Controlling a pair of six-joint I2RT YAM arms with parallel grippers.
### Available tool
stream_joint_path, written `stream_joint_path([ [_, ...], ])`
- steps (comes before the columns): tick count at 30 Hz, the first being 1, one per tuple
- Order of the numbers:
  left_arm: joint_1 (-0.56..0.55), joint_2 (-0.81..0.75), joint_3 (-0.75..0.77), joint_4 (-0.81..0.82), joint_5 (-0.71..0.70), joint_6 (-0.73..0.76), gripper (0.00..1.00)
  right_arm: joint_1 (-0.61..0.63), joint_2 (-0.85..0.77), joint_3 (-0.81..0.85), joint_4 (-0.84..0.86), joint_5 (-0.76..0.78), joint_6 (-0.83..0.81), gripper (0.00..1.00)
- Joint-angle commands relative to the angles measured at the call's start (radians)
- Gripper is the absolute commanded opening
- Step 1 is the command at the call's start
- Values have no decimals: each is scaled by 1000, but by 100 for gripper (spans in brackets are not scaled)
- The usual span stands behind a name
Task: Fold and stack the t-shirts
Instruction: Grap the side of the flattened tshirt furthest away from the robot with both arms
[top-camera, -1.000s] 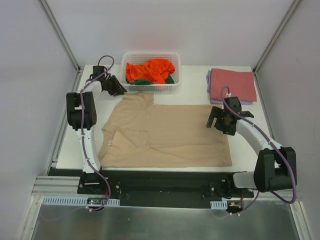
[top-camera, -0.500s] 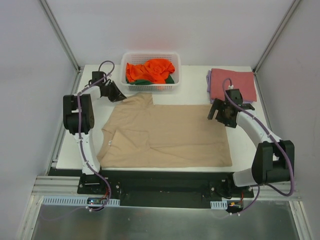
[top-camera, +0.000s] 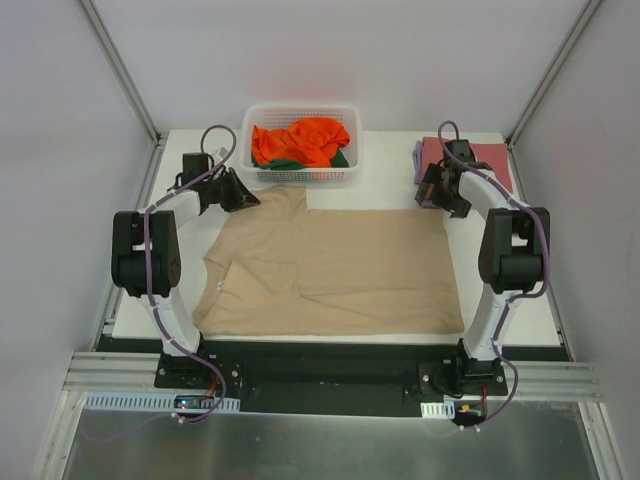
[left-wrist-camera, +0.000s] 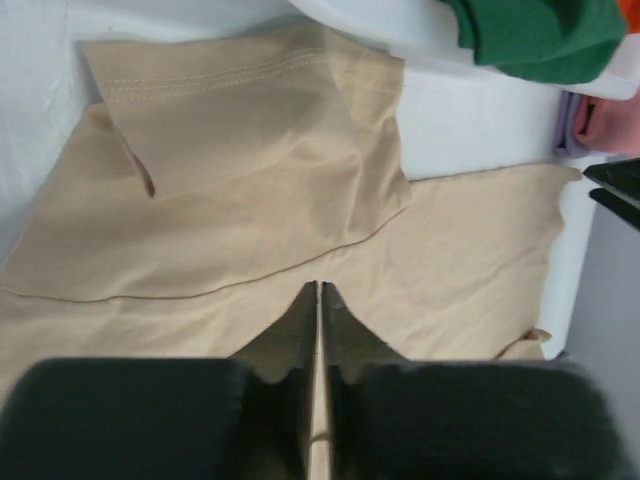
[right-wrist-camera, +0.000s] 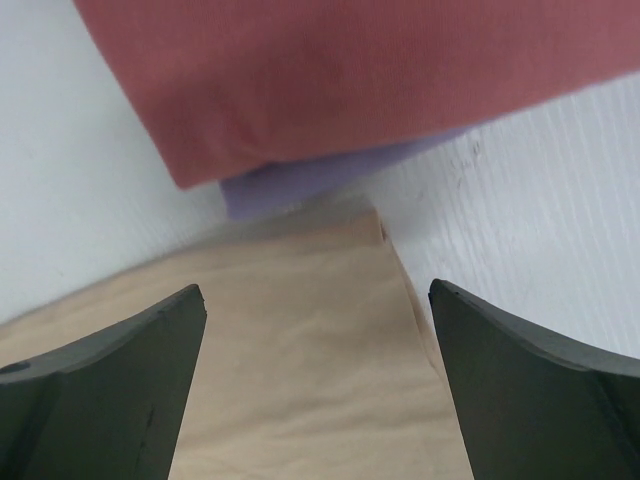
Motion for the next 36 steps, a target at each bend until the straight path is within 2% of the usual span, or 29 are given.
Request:
stream_joint_path([
  [1, -1, -13, 27, -13, -73, 19, 12, -2, 70, 115, -29, 57, -41, 96],
  [3, 2, 6, 62, -28, -106, 15, 26, -2, 82, 123, -30, 50, -48, 96],
  [4, 2, 13, 88, -48, -132, 10, 39, -2, 85, 119, -27, 50, -53, 96],
  [6, 2, 38, 134, -96, -180, 19, 43, -2, 97, 122, -23, 56, -62, 96],
  [8, 3, 62, 173, -125, -223, 25, 52, -2, 110, 124, -27, 50, -62, 95],
  [10, 3, 105, 217, -149, -246, 36, 53, -2, 120, 119, -12, 45, -68, 95],
  [13, 2, 193, 304, -205, -277, 62, 51, -4, 133, 135, -14, 33, -70, 93],
  [18, 2, 299, 420, -252, -205, 118, 45, -5, 134, 141, -23, 47, -75, 93],
  [23, -1, 305, 409, -254, -82, 144, 23, -7, 136, 139, -23, 39, -75, 93],
  [26, -4, 271, 368, -255, -119, 147, 1, -7, 136, 139, -21, 39, -76, 93],
  [36, -10, 124, 210, -225, -106, 136, 0, -8, 116, 129, -20, 80, -105, 93],
])
